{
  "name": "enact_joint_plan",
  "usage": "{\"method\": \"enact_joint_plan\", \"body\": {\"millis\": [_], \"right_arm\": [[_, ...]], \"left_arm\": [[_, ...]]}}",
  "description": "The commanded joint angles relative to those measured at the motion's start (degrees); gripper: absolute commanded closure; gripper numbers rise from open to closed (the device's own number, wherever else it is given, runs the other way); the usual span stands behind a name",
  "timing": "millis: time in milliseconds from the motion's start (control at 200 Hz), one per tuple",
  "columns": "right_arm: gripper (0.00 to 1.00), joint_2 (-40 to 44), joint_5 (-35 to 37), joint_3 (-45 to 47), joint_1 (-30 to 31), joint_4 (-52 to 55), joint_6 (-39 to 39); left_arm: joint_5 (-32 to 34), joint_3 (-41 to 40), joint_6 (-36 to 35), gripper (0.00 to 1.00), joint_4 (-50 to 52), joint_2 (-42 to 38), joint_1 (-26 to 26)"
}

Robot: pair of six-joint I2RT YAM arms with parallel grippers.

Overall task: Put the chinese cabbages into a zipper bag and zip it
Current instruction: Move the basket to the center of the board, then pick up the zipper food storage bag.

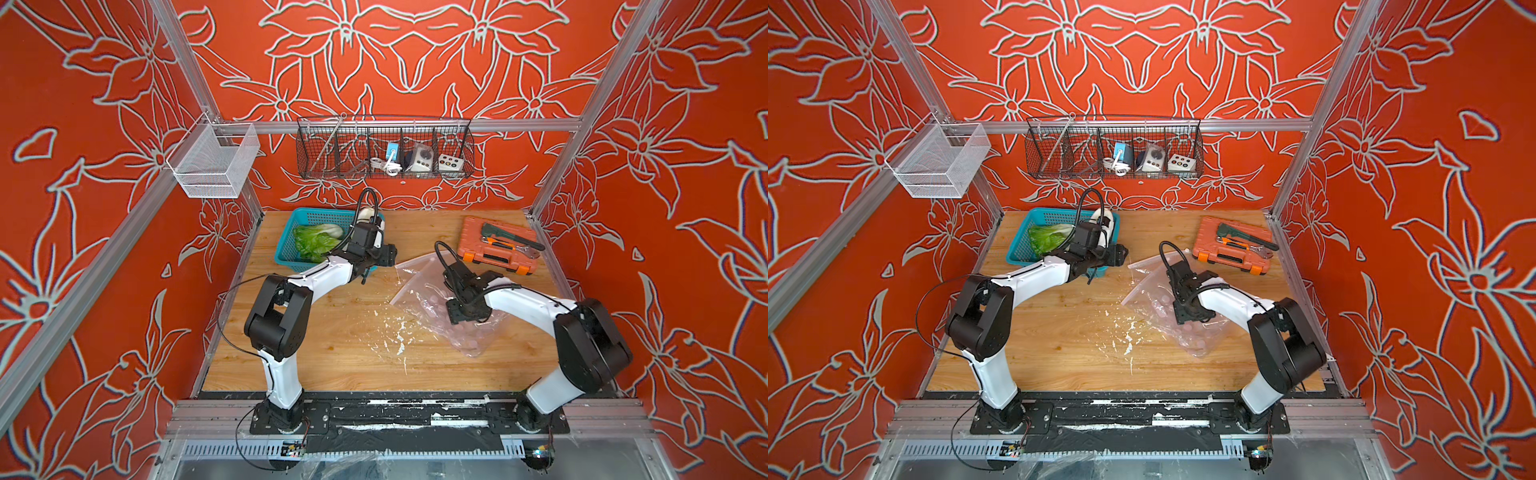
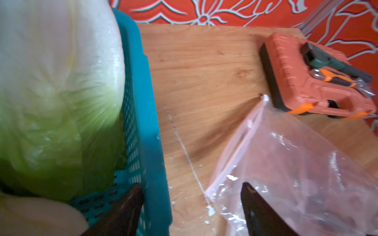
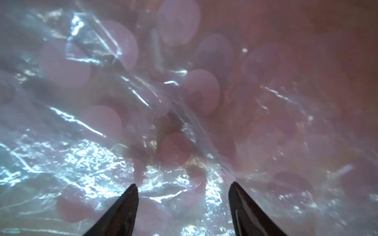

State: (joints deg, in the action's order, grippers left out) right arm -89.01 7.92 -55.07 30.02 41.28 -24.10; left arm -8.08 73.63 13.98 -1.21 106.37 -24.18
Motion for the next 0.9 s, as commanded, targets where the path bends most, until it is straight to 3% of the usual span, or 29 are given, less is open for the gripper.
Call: {"method": "enact_joint_plan", "body": {"millis": [0,170,315,400,696,896], "right_arm": [[0.27,5.5,0.6,1.4,-2.7,3.6,-1.3],[0.24,14.0,-2.0,-0.7,-5.0,5.7,-1.0],[0.13,12.5,-2.9,-5.6,-4.3,7.9,0.4],[0.08,8.4,-1.1,-8.9,-0.7,7.8,0.9],[0.06,-13.3,3.6,-26.9,10.3,4.8,1.1],[0.08,-25.8,11.0,-34.0,11.8,4.5,1.3]], "left_arm": [[-8.4,3.7,5.5,0.26,-1.0,2.1,-3.9],[-10.3,6.2,9.0,0.27,0.4,-2.1,-4.8],[-7.7,5.7,6.2,0.25,5.4,-9.4,-3.4],[-5.7,2.1,6.0,0.25,7.7,-14.2,-0.8],[0.2,-9.6,4.1,0.26,15.6,-31.5,10.1],[-1.8,-15.6,4.3,0.27,16.5,-38.2,13.6]]}}
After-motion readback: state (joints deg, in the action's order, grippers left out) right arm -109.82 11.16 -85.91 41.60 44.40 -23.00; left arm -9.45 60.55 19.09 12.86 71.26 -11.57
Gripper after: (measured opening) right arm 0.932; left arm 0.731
